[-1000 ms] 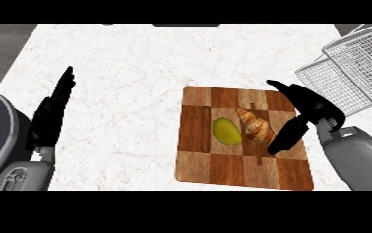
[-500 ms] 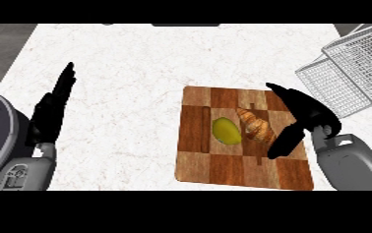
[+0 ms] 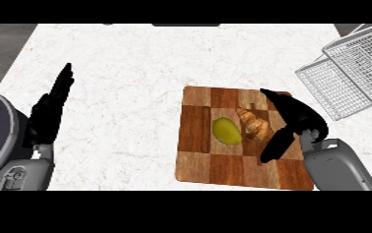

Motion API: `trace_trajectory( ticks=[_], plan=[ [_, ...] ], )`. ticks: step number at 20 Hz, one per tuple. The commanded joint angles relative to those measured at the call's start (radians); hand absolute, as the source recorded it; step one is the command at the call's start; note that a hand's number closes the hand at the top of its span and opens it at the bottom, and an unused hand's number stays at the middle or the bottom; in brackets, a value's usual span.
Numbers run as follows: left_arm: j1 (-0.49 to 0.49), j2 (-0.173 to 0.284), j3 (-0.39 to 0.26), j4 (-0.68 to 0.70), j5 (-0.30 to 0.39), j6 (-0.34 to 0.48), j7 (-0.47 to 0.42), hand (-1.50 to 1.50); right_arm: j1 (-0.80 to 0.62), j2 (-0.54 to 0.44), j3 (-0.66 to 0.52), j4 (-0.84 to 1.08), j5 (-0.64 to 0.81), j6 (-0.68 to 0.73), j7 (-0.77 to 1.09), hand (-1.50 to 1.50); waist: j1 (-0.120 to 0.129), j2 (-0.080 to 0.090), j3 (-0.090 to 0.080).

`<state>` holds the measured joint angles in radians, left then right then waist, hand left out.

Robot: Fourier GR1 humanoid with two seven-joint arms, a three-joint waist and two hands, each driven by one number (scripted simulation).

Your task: Pick the croissant from the cutting board and place it in the tiered basket

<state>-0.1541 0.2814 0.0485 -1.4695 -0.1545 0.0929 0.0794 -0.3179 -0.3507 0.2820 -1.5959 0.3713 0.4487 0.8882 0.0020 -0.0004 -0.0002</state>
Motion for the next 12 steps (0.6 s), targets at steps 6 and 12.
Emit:
trace_trajectory(
  ticks=[6, 12],
  plan=[
    [0.104, -0.007, 0.038, -0.045, 0.006, -0.052, -0.055, 0.00, -0.008, 0.061, -0.054, 0.134, 0.094, 0.026, -0.073, -1.50, 0.005, 0.000, 0.000],
    [-0.003, -0.048, 0.027, -0.034, -0.048, -0.028, 0.021, 0.00, -0.035, 0.129, -0.075, 0.171, 0.138, 0.061, -0.083, -1.50, 0.000, 0.000, 0.000]
  ],
)
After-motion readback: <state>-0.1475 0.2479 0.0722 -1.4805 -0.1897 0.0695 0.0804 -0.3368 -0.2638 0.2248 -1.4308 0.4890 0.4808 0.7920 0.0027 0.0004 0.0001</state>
